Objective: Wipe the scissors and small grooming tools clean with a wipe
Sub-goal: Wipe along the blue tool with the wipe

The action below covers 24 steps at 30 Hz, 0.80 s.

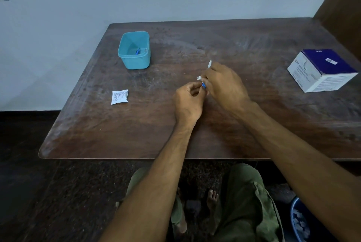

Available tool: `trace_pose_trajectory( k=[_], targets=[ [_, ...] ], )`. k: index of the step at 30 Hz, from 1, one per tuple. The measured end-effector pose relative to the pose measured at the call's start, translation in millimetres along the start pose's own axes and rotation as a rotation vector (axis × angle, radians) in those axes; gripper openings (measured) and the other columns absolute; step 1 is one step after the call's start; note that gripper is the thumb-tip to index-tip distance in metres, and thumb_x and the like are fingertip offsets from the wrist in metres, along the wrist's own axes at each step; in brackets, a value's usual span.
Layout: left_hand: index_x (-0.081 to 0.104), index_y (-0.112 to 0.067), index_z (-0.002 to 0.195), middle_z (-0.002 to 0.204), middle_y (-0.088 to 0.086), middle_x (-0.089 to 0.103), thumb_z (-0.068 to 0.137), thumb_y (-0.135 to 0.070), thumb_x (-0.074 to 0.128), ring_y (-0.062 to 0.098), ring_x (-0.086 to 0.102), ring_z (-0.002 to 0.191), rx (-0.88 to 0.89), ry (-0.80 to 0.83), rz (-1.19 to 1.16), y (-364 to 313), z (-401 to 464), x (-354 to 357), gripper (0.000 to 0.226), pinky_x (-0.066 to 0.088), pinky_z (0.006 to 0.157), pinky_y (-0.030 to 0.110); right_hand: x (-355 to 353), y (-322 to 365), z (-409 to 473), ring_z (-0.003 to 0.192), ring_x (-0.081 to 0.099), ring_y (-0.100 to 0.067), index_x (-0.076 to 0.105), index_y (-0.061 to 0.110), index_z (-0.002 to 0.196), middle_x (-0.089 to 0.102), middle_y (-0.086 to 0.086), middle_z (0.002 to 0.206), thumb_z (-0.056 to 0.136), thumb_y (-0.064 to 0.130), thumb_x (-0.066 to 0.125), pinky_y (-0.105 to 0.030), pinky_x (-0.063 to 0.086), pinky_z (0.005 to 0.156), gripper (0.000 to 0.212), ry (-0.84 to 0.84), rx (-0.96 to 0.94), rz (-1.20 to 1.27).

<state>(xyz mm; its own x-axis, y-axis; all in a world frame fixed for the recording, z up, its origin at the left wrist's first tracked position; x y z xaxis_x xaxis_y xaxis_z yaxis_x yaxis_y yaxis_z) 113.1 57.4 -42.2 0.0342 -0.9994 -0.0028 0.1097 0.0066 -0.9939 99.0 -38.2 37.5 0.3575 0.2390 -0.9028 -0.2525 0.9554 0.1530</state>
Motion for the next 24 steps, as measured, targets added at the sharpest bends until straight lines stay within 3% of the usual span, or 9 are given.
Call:
trace_pose_trajectory(
  k=[3, 6, 11, 16, 18, 20, 22, 24],
  targets=[
    [0.073, -0.012, 0.087, 0.078, -0.002, 0.074, 0.084, -0.007, 0.066, 0.011, 0.073, 0.077, 0.001, -0.031, 0.057, 1, -1, -1, 0.009, 0.059, 0.074, 0.030, -7, -10, 13, 0.091, 0.058, -0.042, 0.065, -0.003, 0.097, 0.059, -0.020, 0.102, 0.095, 0.016, 0.054, -0.044, 0.046, 0.070, 0.021, -0.020, 0.072, -0.015],
    [0.072, -0.007, 0.095, 0.082, 0.002, 0.075, 0.084, -0.006, 0.064, 0.010, 0.072, 0.079, -0.001, -0.051, 0.082, 1, -3, -3, 0.014, 0.058, 0.076, 0.026, -16, -18, 25, 0.091, 0.059, -0.041, 0.065, -0.003, 0.098, 0.059, -0.019, 0.103, 0.097, 0.016, 0.052, -0.042, 0.046, 0.069, 0.023, -0.031, 0.113, -0.069],
    [0.073, -0.004, 0.093, 0.079, -0.003, 0.072, 0.085, -0.005, 0.067, -0.003, 0.068, 0.072, 0.067, -0.068, 0.130, -8, -2, -5, 0.011, 0.053, 0.067, 0.013, 3, 15, 10, 0.102, 0.054, -0.036, 0.062, -0.001, 0.109, 0.056, -0.018, 0.110, 0.089, 0.007, 0.059, -0.037, 0.035, 0.067, 0.021, 0.117, -0.049, -0.118],
    [0.073, -0.007, 0.095, 0.083, 0.004, 0.075, 0.084, -0.005, 0.064, 0.012, 0.072, 0.080, 0.001, -0.043, 0.085, -1, -3, -1, 0.014, 0.058, 0.080, 0.033, -14, -20, 26, 0.096, 0.058, -0.040, 0.061, -0.001, 0.109, 0.056, -0.020, 0.109, 0.095, 0.009, 0.053, -0.042, 0.049, 0.075, 0.019, 0.017, 0.075, -0.101],
    [0.072, -0.008, 0.097, 0.084, 0.004, 0.075, 0.084, -0.006, 0.064, 0.013, 0.073, 0.081, 0.002, -0.032, 0.079, 0, -3, -1, 0.015, 0.058, 0.081, 0.035, -21, -31, 32, 0.088, 0.059, -0.036, 0.064, -0.001, 0.097, 0.060, -0.018, 0.099, 0.095, 0.013, 0.053, -0.041, 0.049, 0.074, 0.018, -0.027, 0.108, -0.001],
    [0.072, -0.009, 0.097, 0.083, 0.001, 0.075, 0.086, -0.006, 0.064, 0.012, 0.073, 0.079, -0.005, -0.020, 0.046, 1, -3, -1, 0.014, 0.059, 0.078, 0.032, -27, -43, 30, 0.075, 0.062, -0.021, 0.066, 0.003, 0.083, 0.066, -0.009, 0.083, 0.093, 0.013, 0.057, -0.029, 0.046, 0.067, 0.017, -0.111, 0.192, 0.242],
    [0.071, -0.012, 0.095, 0.079, -0.001, 0.075, 0.088, -0.005, 0.062, 0.012, 0.073, 0.077, -0.035, -0.004, -0.034, 2, -2, 0, 0.013, 0.059, 0.074, 0.026, -29, -60, 17, 0.063, 0.059, 0.000, 0.068, 0.012, 0.079, 0.065, 0.006, 0.072, 0.089, 0.012, 0.062, -0.012, 0.041, 0.059, 0.011, -0.240, 0.342, 0.546],
    [0.070, -0.016, 0.092, 0.078, 0.000, 0.075, 0.090, -0.004, 0.060, 0.015, 0.074, 0.077, -0.064, 0.006, -0.138, 2, -2, 0, 0.016, 0.058, 0.071, 0.022, -22, -69, 0, 0.064, 0.060, 0.004, 0.069, 0.016, 0.081, 0.065, 0.013, 0.072, 0.087, 0.012, 0.066, -0.011, 0.046, 0.063, 0.008, -0.313, 0.451, 0.734]
  ],
)
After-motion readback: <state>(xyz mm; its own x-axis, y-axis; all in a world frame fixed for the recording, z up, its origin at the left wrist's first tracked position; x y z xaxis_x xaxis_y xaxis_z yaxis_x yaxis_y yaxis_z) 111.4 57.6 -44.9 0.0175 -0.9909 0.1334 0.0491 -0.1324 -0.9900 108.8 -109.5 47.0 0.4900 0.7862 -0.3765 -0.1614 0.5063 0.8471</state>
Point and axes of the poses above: each hand's wrist, its own z-axis towards the middle knuckle, its own x-axis out of the palm, y = z × x, the point moved 10 cm from there along z, towards the middle knuckle
